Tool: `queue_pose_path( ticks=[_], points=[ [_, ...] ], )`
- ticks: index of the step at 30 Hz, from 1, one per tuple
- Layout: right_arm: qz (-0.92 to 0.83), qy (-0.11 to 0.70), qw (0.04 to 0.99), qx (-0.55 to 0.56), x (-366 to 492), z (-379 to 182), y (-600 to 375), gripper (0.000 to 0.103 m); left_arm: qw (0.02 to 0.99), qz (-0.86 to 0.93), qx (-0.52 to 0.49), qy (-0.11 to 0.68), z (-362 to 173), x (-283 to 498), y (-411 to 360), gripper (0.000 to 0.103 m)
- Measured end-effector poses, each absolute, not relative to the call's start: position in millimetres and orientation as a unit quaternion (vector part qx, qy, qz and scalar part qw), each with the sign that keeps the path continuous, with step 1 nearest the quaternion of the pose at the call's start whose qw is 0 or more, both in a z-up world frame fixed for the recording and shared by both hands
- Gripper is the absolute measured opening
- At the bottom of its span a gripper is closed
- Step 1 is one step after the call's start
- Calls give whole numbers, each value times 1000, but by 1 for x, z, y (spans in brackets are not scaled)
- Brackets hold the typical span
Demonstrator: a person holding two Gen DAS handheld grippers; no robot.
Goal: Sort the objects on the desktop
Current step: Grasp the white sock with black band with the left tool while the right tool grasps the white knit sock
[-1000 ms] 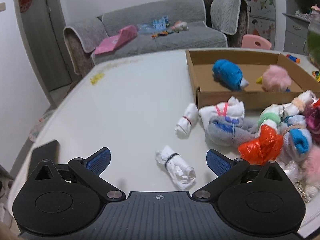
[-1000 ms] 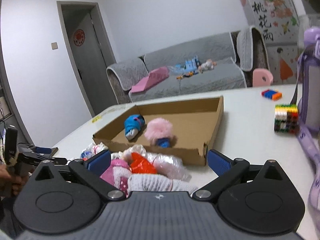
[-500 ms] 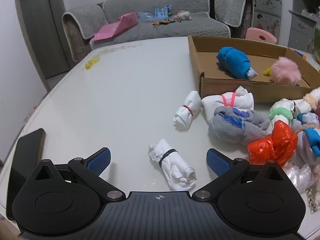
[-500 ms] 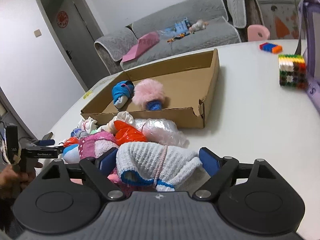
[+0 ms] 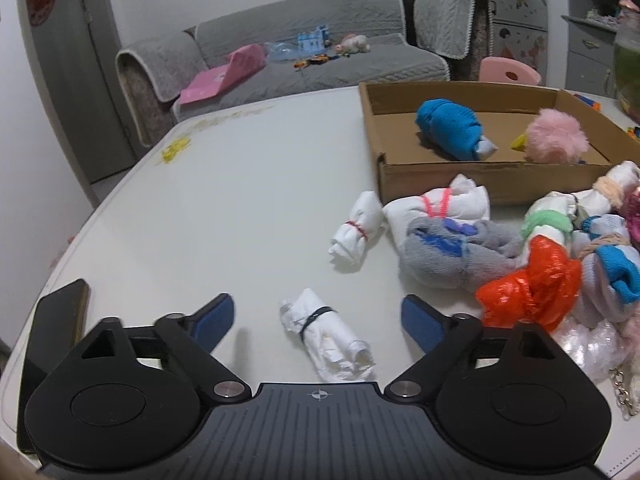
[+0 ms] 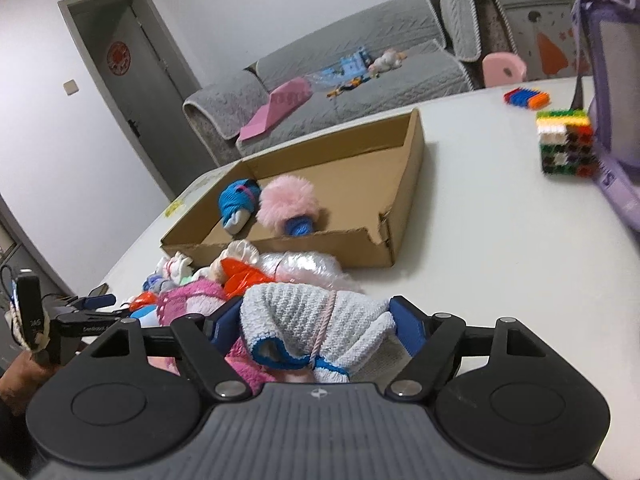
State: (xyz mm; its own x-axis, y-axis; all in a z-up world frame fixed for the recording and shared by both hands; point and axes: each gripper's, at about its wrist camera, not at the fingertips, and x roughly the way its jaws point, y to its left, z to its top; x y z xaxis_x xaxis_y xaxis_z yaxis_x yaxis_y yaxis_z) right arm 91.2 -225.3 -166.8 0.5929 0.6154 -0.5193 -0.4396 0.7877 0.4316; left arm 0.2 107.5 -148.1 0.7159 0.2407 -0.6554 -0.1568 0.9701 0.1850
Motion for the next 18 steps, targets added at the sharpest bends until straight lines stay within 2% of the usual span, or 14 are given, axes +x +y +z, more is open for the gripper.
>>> queue_pose_path(
  ticks=[3,8,11,18],
  points=[
    [267,323,903,97,88,-164,-223,74,926,101,68,357,-148,0,103,81],
    [258,323,909,62,89,-167,-215,74,927,99,80,353,-148,1,99,58],
    [257,324,909,53,90,-168,-214,75,927,99,88,352,-149,0,98,48],
    [254,329,909,37,90,-171,-212,78,925,102,105,350,-150,0,94,38]
  ],
)
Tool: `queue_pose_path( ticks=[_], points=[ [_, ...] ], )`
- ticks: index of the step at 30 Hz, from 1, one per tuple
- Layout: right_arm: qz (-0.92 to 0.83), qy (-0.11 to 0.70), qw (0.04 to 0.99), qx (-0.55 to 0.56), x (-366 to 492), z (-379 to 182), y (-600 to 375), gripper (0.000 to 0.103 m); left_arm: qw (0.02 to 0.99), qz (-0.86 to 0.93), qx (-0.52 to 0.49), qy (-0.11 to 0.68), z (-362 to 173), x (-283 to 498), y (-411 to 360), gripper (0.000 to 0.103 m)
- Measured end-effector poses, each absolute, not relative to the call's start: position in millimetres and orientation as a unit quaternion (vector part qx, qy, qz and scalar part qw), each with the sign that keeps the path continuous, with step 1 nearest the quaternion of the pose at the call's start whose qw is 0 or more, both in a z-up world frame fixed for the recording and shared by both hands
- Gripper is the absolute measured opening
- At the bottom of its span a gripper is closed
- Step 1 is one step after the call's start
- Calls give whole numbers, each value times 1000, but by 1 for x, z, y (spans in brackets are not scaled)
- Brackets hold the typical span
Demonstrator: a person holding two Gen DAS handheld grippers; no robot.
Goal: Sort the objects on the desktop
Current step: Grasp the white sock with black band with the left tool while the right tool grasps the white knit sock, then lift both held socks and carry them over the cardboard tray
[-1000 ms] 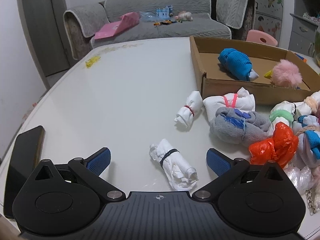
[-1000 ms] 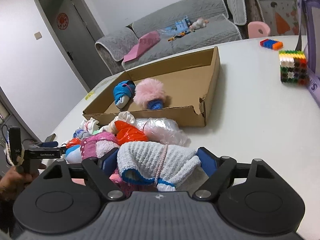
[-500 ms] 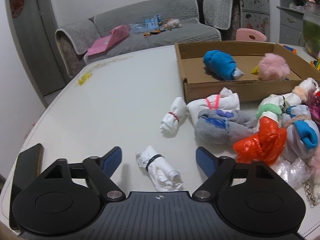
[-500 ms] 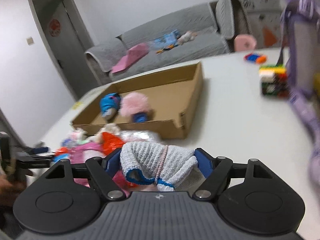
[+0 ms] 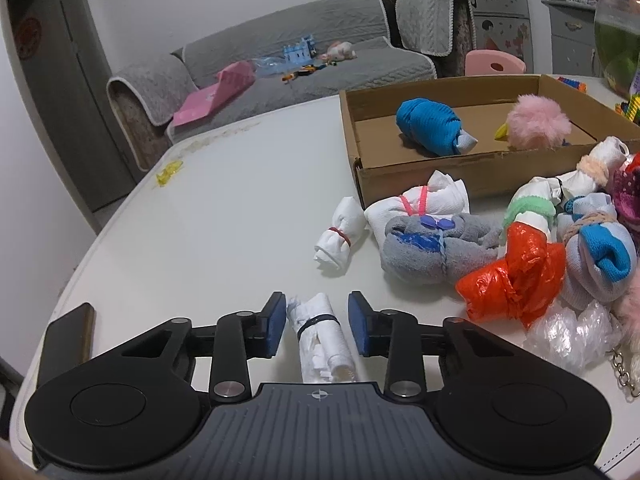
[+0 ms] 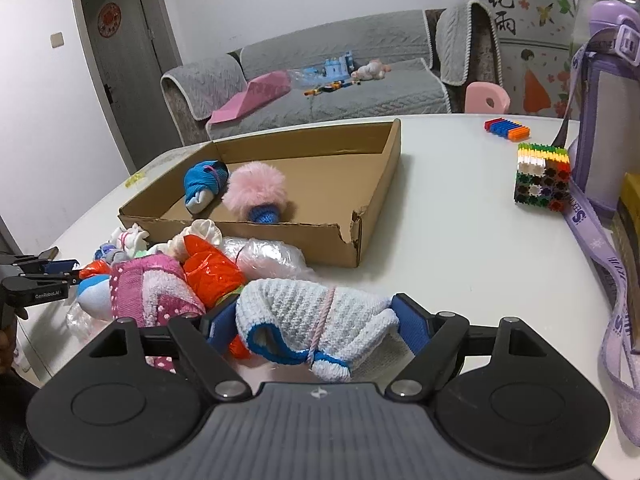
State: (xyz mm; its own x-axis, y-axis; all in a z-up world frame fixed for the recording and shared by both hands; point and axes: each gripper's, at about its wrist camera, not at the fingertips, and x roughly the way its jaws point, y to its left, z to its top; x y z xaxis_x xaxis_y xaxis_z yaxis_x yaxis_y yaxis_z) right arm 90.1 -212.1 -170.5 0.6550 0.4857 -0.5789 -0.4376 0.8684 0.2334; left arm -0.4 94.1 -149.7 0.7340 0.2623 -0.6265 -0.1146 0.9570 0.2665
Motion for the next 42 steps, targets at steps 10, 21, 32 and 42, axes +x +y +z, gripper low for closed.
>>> queue_pose_path(
  ticks=[10,21,32,42],
  points=[
    [250,339,907,23,92,-174,-210,84,924,101,110,351,-151,0,93,32],
    [252,341,905,16,91,-174,-208,76,923,110,122,348,-152,-1,91,27],
    [257,291,921,30,84,-160,-212,71,928,137,138,316,-144,-4,89,27],
    [240,112,964,-40,47,-130,-198,71,943,139,130,273,-122,0,83,27]
  ],
)
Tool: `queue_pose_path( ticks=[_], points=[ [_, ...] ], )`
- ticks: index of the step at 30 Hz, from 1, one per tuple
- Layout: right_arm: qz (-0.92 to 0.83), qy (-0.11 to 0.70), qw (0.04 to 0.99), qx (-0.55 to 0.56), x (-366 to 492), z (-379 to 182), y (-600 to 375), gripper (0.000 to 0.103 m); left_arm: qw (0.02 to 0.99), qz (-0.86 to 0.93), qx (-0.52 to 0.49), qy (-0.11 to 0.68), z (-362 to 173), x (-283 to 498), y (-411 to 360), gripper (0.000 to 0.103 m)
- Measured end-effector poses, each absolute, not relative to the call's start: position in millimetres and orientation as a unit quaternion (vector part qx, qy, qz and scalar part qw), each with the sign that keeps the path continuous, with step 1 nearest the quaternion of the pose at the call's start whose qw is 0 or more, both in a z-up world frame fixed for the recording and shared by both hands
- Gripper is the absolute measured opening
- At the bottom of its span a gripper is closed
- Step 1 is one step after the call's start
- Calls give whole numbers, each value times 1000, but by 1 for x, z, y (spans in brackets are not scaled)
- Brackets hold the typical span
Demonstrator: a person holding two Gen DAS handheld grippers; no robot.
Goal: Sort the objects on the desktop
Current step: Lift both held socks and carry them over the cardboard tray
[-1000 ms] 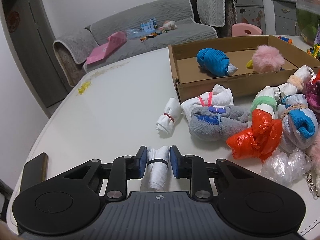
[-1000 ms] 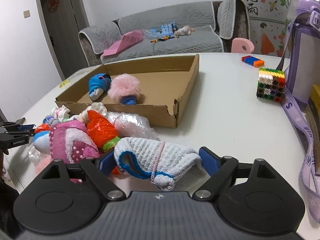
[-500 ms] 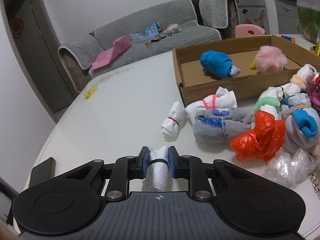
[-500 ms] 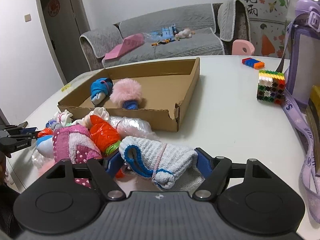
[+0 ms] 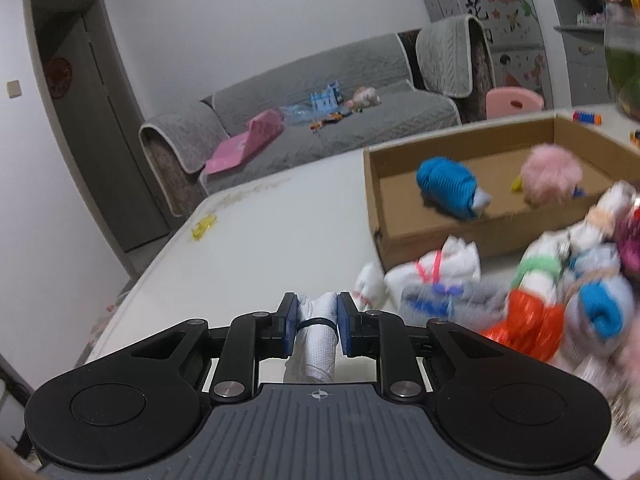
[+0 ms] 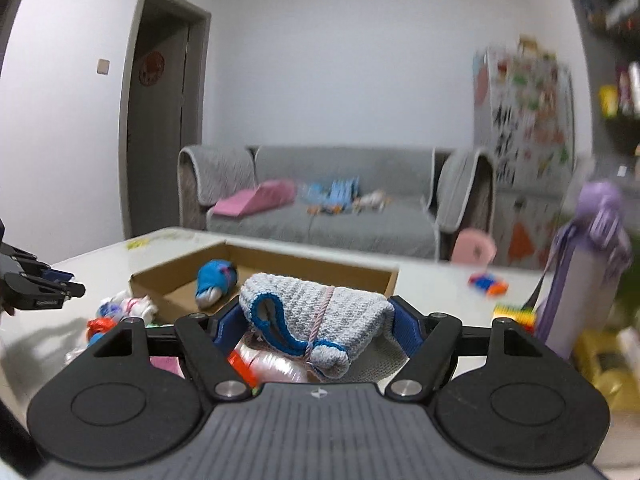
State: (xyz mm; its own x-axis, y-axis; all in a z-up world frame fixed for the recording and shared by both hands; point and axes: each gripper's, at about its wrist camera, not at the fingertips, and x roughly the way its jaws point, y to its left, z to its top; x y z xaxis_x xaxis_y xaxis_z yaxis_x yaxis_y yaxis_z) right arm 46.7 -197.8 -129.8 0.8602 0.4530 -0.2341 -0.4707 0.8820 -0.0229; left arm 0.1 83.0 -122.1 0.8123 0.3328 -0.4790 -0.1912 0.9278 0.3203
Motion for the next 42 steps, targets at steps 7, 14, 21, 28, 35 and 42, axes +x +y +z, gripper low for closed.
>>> queue_pose_path(
  ticks=[7,14,21,28,35,42],
  points=[
    [256,82,961,-58,60,-119,-184,71,959,125,107,232,-87,32,70,27],
    [276,87,957,-22,94,-99,-179,71,967,99,71,226,-74,76,66,27],
    [288,77,955,-12,123,-80,-165,71,970,85,44,224,-73,113,67,27],
    [293,79,952,-43,150,-89,-146,71,971,65,33,227,-79,156,63,27],
    [286,124,949,-48,170,-118,-140,71,964,47,21,260,-93,189,65,27],
    [273,162,947,-50,180,-123,-137,71,955,14,10,296,-107,207,64,27]
  ],
)
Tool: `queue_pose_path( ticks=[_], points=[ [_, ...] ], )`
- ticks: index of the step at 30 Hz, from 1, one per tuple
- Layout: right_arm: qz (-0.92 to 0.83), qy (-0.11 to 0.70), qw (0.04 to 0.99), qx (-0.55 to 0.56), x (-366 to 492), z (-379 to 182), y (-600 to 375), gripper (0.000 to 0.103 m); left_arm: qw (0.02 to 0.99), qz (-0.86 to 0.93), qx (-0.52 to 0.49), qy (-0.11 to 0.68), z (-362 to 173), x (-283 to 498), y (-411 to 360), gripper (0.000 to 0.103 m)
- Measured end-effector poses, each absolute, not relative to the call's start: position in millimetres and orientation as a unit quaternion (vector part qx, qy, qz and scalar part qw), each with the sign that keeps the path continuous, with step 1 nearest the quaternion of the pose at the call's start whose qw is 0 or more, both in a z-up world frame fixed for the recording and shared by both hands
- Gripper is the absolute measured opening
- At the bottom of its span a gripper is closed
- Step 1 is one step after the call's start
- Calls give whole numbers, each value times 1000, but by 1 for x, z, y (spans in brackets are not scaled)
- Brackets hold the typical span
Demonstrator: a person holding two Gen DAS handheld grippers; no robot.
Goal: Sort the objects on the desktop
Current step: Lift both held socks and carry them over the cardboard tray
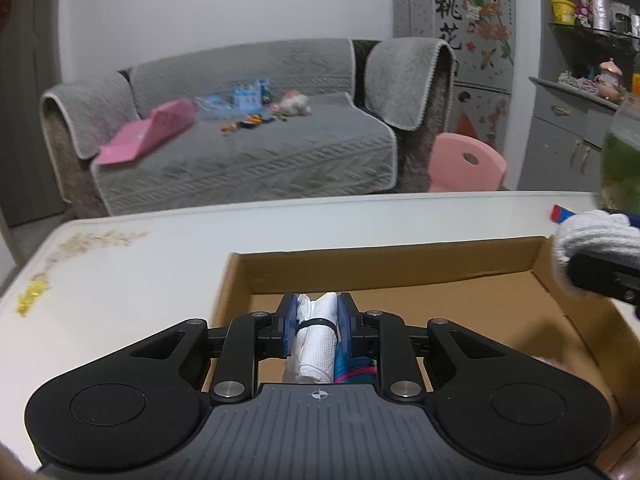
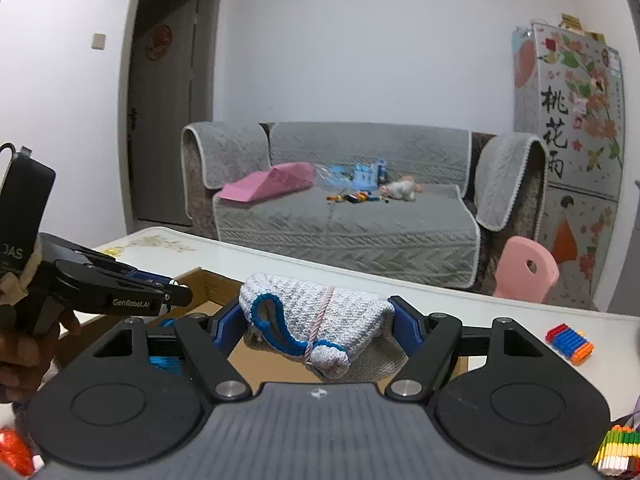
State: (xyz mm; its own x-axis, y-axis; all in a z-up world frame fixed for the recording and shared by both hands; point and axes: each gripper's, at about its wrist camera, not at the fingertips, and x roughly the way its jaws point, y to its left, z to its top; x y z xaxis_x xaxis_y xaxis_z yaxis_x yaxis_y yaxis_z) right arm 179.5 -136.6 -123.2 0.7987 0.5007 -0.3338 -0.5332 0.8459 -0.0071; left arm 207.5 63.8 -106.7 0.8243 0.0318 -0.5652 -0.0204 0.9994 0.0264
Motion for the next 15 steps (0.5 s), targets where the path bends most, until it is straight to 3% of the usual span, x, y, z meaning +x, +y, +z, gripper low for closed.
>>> queue_pose_path(
  ticks=[15],
  points=[
    [240,212,946,-55,206,-130,-135,71,943,-15,47,328,-121,232,24,29]
  ],
)
